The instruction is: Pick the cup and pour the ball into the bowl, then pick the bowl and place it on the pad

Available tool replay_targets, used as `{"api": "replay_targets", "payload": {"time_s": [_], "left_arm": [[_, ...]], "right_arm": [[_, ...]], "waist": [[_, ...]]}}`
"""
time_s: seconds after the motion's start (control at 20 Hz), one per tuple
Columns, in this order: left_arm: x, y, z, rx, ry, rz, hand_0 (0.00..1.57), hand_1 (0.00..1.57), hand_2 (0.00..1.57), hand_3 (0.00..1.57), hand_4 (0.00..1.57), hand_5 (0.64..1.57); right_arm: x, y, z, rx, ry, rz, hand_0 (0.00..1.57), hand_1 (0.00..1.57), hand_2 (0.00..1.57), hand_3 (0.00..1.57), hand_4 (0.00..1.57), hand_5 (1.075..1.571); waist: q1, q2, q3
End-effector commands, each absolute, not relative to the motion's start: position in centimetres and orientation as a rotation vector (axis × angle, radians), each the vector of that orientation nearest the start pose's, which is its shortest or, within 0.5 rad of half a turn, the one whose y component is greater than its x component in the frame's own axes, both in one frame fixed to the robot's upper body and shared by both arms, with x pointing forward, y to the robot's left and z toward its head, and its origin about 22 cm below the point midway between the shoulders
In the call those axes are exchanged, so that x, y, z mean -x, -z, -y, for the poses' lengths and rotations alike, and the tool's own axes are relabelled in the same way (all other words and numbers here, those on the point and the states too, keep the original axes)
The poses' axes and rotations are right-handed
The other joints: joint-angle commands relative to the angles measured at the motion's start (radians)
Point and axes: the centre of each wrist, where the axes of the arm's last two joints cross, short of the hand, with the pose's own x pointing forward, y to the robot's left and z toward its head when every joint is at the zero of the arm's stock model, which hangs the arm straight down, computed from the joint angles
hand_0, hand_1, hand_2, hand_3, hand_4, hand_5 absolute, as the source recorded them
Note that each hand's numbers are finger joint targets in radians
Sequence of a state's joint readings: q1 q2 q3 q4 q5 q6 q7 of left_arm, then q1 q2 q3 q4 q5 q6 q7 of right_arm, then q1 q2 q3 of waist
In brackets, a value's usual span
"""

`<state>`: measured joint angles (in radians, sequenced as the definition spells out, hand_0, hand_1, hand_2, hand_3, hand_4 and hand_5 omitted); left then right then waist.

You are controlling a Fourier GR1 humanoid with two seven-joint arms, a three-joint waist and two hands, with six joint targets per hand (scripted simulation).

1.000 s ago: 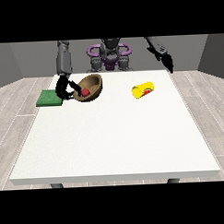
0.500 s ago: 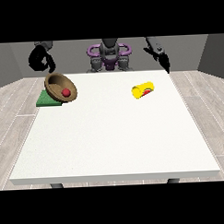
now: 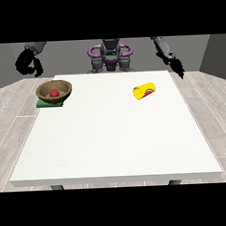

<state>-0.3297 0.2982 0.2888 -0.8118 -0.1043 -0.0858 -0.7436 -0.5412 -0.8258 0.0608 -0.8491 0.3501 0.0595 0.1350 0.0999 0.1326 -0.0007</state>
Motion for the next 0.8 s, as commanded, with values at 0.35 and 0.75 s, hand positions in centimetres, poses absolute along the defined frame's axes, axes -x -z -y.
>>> {"api": "replay_targets", "payload": {"time_s": [0.35,0.75], "left_arm": [[-30.1,-2.7,-43.4,-0.300,0.093,2.178,0.00,0.00,0.00,0.00,0.88,1.173],[-29.3,-3.4,-44.6,-0.302,0.055,2.184,0.00,0.00,0.00,0.00,0.86,1.168]], "right_arm": [[-31.0,-7.6,50.0,1.087,-0.345,1.230,1.57,1.57,1.57,1.57,1.32,1.553],[-33.2,-8.0,49.1,0.781,0.033,1.299,1.57,1.57,1.57,1.26,0.64,1.378]], "waist": [[0.055,0.268,0.0059],[0.037,0.280,0.0042]]}}
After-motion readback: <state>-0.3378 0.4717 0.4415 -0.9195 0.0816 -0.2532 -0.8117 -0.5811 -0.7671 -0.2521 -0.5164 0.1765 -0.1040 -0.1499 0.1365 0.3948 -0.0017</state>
